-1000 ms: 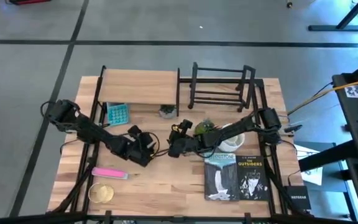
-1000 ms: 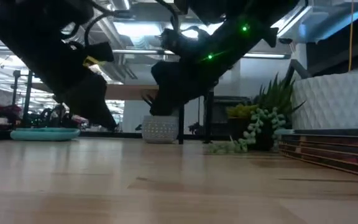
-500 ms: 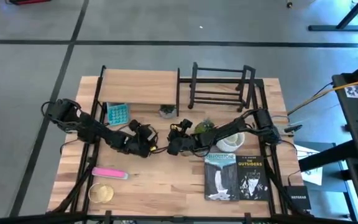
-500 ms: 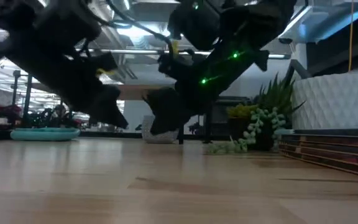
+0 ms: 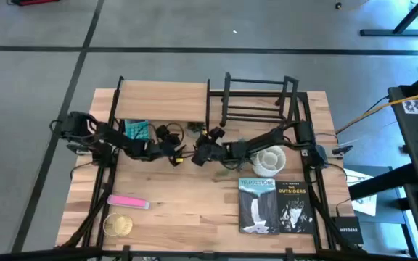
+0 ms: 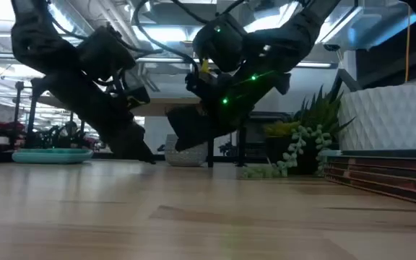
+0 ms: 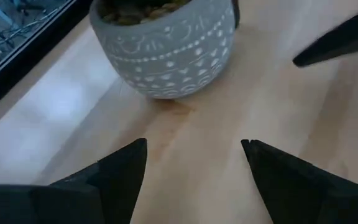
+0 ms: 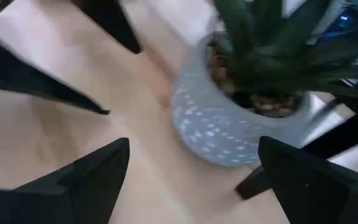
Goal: Stock shelves
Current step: Move the gray plant vase to the bottom center of the table
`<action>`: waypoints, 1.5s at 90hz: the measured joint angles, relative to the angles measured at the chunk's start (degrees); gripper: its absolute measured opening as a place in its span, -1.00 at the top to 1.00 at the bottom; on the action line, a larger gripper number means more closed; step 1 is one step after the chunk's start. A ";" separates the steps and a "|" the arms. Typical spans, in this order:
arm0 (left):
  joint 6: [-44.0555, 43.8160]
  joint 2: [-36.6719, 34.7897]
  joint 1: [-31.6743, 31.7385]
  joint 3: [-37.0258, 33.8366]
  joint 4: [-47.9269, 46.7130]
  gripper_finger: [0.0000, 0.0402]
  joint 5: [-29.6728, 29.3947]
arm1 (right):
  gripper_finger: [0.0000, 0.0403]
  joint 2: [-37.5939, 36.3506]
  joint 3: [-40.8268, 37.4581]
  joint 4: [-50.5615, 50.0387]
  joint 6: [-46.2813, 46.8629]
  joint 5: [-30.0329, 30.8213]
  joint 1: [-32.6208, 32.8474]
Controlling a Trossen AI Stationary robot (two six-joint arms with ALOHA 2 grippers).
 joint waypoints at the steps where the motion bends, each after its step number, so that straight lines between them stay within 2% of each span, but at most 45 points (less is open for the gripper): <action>1: -0.03 0.00 -0.01 0.00 -0.21 -0.32 -0.03 | -0.70 0.00 0.00 0.03 0.30 0.35 -0.14; 22: -4.02 -0.09 -0.13 0.15 -7.01 -0.32 -4.62 | -0.70 0.41 0.00 0.74 4.61 1.39 -1.08; 38: -4.79 -0.13 -0.93 0.15 -7.90 -0.32 -5.72 | -0.70 2.46 0.04 4.23 6.03 -0.61 -2.68; 51: -4.80 -0.17 -1.94 0.13 -8.39 -0.32 -6.57 | -0.70 4.09 0.04 10.14 5.89 -5.56 -3.27; 60: -5.50 -0.20 -2.35 0.13 -9.01 -0.32 -7.23 | -0.70 4.86 0.03 12.43 2.46 -9.26 -3.16; 70: -7.72 -0.20 -2.74 0.13 -11.23 -0.32 -9.35 | -0.70 4.87 0.05 13.92 -4.86 -16.83 -3.12; 74: -8.46 -0.20 -2.75 0.13 -11.79 -0.32 -10.14 | -0.70 4.85 0.09 13.24 -5.96 -16.62 -3.03; 80: -8.55 -0.20 -2.63 0.10 -11.85 -0.32 -10.59 | -0.70 4.85 0.09 11.14 -4.42 -13.07 -2.92; 94: -3.94 -0.20 -1.31 0.02 -10.41 -0.32 -10.61 | -0.70 4.85 0.07 5.53 -0.07 -7.39 -3.07; 107: 3.60 -0.20 1.39 0.00 -7.90 -0.32 -9.08 | -0.70 4.81 0.02 5.55 -1.99 -6.90 -3.51; 120: 8.98 -0.17 5.15 -0.02 -5.79 -0.32 -7.71 | -0.70 4.80 0.05 6.17 -3.82 -10.34 -5.56; 135: 13.07 -0.17 9.83 -0.02 -3.24 -0.32 -2.47 | -0.70 4.68 0.09 6.35 -3.85 -14.16 -7.71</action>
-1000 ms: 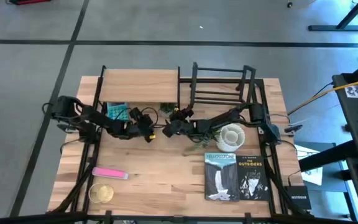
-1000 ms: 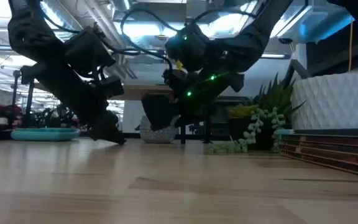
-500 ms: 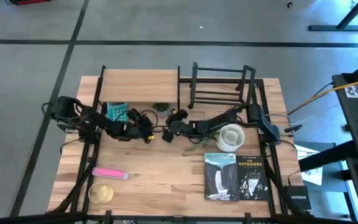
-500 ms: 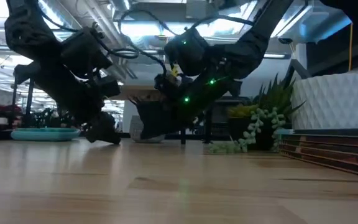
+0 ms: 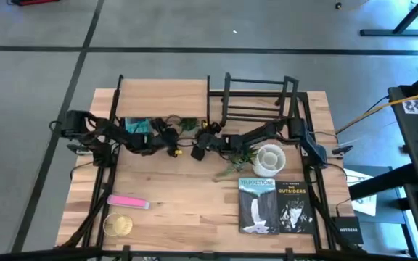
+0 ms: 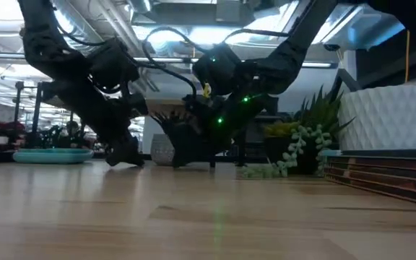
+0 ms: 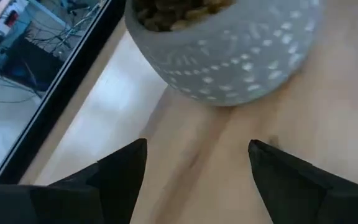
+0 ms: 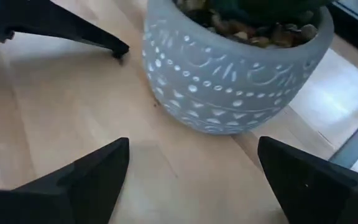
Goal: Stock shelves
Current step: Move the gray plant vase to the bottom center of the table
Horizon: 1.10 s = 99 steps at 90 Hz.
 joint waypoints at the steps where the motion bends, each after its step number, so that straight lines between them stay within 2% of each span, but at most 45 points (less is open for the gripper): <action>1: 0.23 0.00 0.25 0.00 0.15 -0.32 0.32 | -0.70 0.00 0.00 0.01 0.01 -0.02 -0.11; 22: 6.16 0.04 3.46 -0.04 3.99 -0.32 5.67 | -0.70 0.00 -0.04 0.83 -0.56 -1.05 -0.88; 41: 7.50 0.04 3.04 -0.04 5.96 -0.32 12.16 | -0.70 0.00 -0.13 1.71 -2.26 -2.08 -0.88; 66: 7.36 0.04 -1.49 -0.04 5.55 -0.32 11.31 | -0.70 0.02 -0.28 3.22 -4.37 -2.66 0.39; 99: 3.71 0.00 -10.74 -0.15 4.90 -0.32 10.80 | -0.70 0.04 -0.28 3.14 -5.79 -1.73 2.40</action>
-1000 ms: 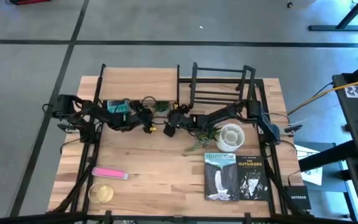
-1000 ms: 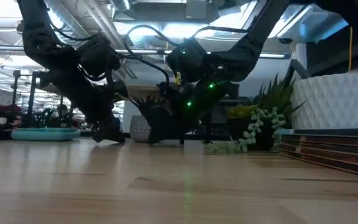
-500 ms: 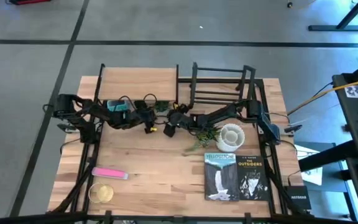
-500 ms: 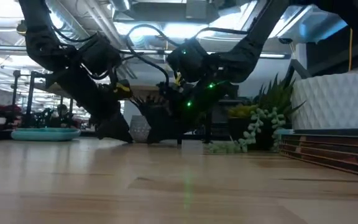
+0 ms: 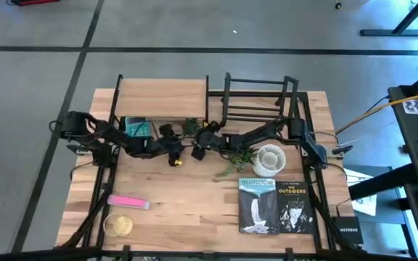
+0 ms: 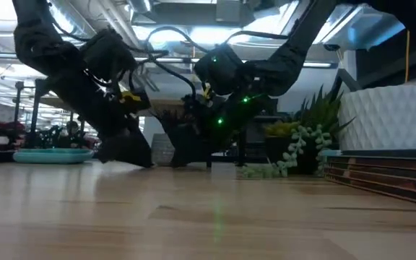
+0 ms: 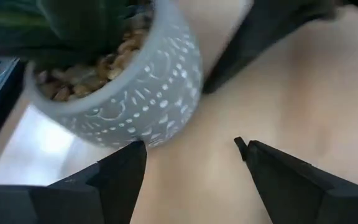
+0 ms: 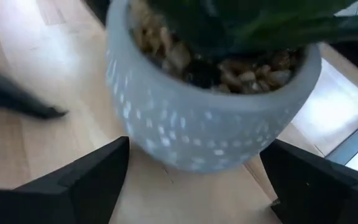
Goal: Stock shelves
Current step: Move the gray plant vase to the bottom center of the table
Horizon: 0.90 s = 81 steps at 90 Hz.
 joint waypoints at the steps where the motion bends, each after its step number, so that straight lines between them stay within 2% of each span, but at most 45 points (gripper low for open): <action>1: -0.17 0.00 -0.25 0.00 -0.01 -0.32 -0.01 | -0.70 0.00 0.00 -0.06 -0.20 -0.08 0.08; 21: -3.63 0.00 -6.45 0.00 -0.10 -0.32 -1.24 | -0.70 -0.14 0.11 -0.51 -0.59 -3.67 1.91; 42: -8.66 -2.16 -13.04 0.38 -0.83 -0.32 0.31 | -0.70 -1.88 0.31 -1.54 -0.21 -9.89 4.18; 50: -12.40 -4.06 -15.56 0.63 -2.09 -0.32 -1.94 | -0.70 -3.42 0.55 -3.35 0.57 -12.00 4.85; 60: -20.75 -7.83 -18.62 0.64 -7.60 -0.32 -2.98 | -0.70 -4.91 0.55 -7.46 0.72 -14.99 6.04; 71: -31.10 -12.61 -20.95 0.66 -18.96 -0.32 -2.97 | -0.70 -5.84 0.61 -10.18 0.66 -17.59 6.45; 81: -39.63 -15.98 -21.36 0.66 -29.61 -0.32 -1.76 | -0.70 -5.55 0.52 -11.40 0.72 -17.32 5.84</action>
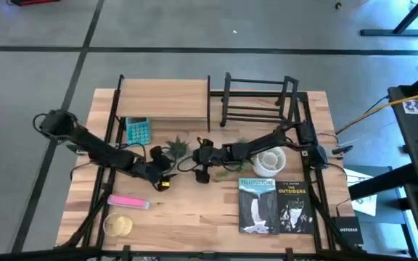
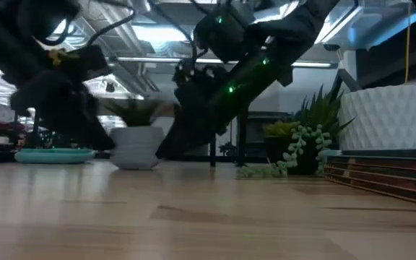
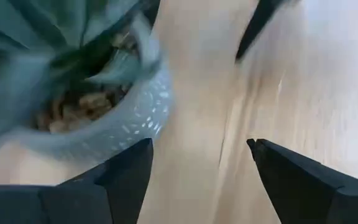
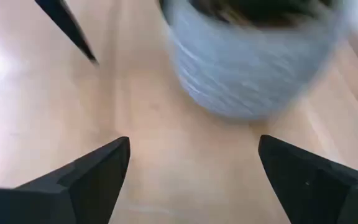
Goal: Stock shelves
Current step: Move the gray plant vase to the bottom center of the table
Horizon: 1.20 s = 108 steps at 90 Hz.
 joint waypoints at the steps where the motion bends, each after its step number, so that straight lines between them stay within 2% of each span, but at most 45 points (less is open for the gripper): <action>1: -0.69 -0.22 0.03 0.00 -1.17 -0.32 -0.01 | -0.70 0.09 0.00 0.03 0.00 0.20 -0.13; 12: -3.58 -1.05 0.90 -0.02 -9.08 -0.32 -3.17 | -0.70 0.28 -0.04 0.16 -0.28 3.18 -0.89; 19: -2.33 -0.87 2.02 -0.11 -10.24 -0.32 -6.44 | -0.70 0.30 -0.07 1.81 -0.57 2.01 -1.96; 36: 8.50 -0.66 4.77 -0.11 -2.15 -0.32 -7.67 | -0.70 0.37 -0.14 6.41 -3.15 -4.77 -4.47; 50: 16.35 -0.59 7.36 -0.49 4.36 -0.32 -4.37 | -0.70 1.19 1.57 6.24 -4.51 -10.42 -5.34; 65: 16.98 -0.60 8.75 -0.57 4.98 -0.32 -2.83 | -0.70 1.81 2.40 5.71 -5.23 -10.21 -4.87; 77: 15.90 -0.65 6.37 -0.53 5.43 -0.32 -2.91 | -0.70 0.76 2.49 4.02 -4.84 -8.13 -3.33; 91: 14.22 -0.87 2.23 2.25 6.24 -0.32 -1.56 | -0.70 -2.46 2.49 -3.39 -3.55 -8.78 -0.24; 108: 13.07 -1.13 -3.72 5.34 14.98 -0.32 -1.18 | -0.70 -6.94 2.62 -11.50 -1.05 -9.29 4.90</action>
